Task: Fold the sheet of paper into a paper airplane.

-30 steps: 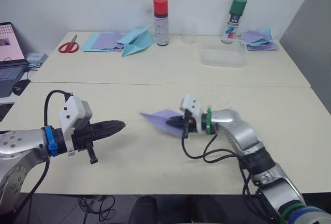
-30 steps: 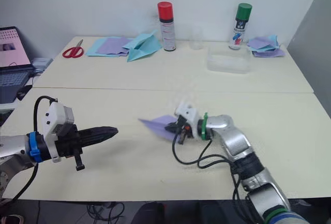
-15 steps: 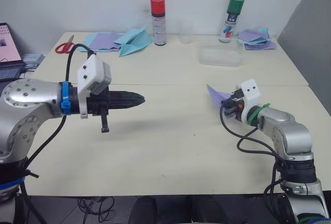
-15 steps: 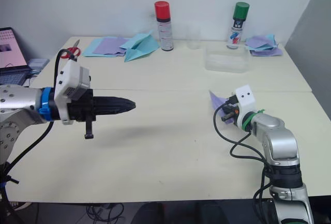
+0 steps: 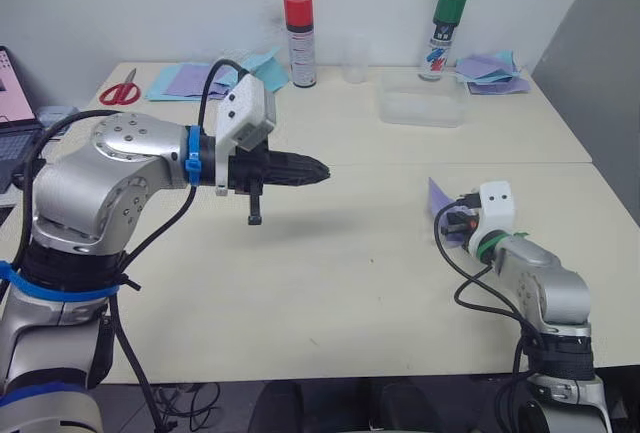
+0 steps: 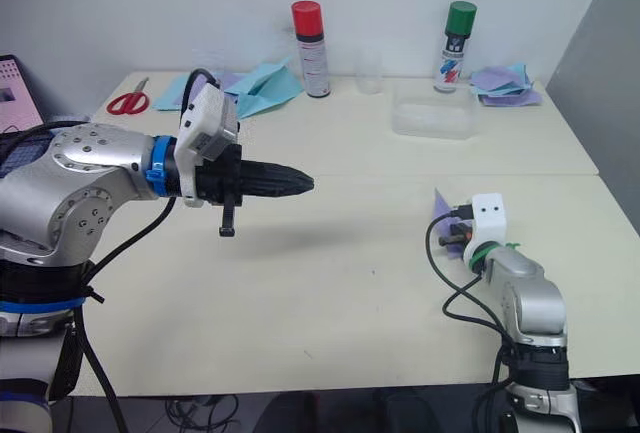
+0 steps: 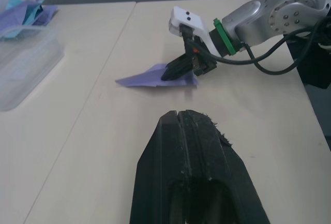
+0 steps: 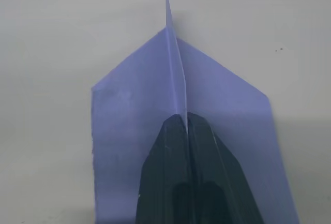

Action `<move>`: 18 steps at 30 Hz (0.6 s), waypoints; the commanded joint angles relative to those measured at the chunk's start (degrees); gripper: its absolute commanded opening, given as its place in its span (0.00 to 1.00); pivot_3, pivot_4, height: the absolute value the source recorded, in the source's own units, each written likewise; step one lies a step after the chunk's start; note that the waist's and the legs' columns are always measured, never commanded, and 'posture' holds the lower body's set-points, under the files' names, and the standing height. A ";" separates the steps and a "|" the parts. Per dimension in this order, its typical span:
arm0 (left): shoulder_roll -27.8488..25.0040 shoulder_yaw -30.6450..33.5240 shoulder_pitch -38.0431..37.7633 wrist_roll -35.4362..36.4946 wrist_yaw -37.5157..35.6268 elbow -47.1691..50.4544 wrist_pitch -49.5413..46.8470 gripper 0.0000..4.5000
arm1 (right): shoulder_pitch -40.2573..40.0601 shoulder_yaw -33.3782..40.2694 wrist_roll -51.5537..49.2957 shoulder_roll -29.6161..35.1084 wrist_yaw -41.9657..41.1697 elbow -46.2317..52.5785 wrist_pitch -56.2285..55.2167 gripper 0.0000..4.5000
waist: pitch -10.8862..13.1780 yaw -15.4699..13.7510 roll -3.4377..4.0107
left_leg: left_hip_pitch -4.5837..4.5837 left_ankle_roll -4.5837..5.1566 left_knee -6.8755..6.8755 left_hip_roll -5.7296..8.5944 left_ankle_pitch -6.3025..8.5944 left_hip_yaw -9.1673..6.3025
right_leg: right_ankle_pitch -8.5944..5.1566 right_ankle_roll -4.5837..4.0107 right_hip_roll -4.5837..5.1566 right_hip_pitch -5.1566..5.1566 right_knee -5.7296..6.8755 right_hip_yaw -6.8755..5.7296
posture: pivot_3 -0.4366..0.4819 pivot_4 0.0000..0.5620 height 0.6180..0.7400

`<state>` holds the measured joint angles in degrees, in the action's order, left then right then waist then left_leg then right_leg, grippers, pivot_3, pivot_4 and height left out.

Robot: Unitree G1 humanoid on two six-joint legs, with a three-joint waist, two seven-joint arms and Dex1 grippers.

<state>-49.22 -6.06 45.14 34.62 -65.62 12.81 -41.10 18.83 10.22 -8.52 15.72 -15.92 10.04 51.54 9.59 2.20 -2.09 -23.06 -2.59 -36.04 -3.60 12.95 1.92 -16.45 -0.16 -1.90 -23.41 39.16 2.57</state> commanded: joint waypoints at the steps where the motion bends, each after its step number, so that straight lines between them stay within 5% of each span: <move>1: -0.51 1.21 -0.17 -0.87 -0.69 0.64 1.17 0.00 | 0.07 0.54 -0.98 -0.20 0.84 1.43 -1.00 0.21 | 0.00 -0.03 0.00 | 0.00 0.00 0.00 0.01 0.00 0.00 | 0.00 0.00 0.00 0.00 0.00 0.01 | 0.48 0.27 1.00; 11: -1.35 3.24 -3.17 -1.70 -0.14 1.56 1.23 0.00 | -0.86 -0.38 -2.32 1.61 -0.80 7.33 -2.37 1.00 | 0.00 -0.20 0.01 | 0.00 0.00 0.00 0.00 0.00 -0.01 | 0.00 0.00 0.01 0.00 0.00 0.02 | 0.48 0.27 1.00; 18: -2.72 5.49 -6.11 -1.89 -0.39 1.34 1.87 0.00 | 4.94 -0.04 -5.65 8.18 -5.62 11.18 0.13 1.00 | 0.01 -0.21 0.02 | 0.00 0.00 -0.01 0.00 0.00 -0.01 | 0.00 0.00 0.01 0.00 0.02 0.00 | 0.48 0.27 1.00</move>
<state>-50.70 -3.18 38.90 32.74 -65.78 13.04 -40.44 22.34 9.31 -12.92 22.65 -20.21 18.46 51.50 9.60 1.99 -2.07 -23.05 -2.59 -36.06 -3.60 12.95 1.90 -16.45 -0.16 -1.90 -23.41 39.18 2.58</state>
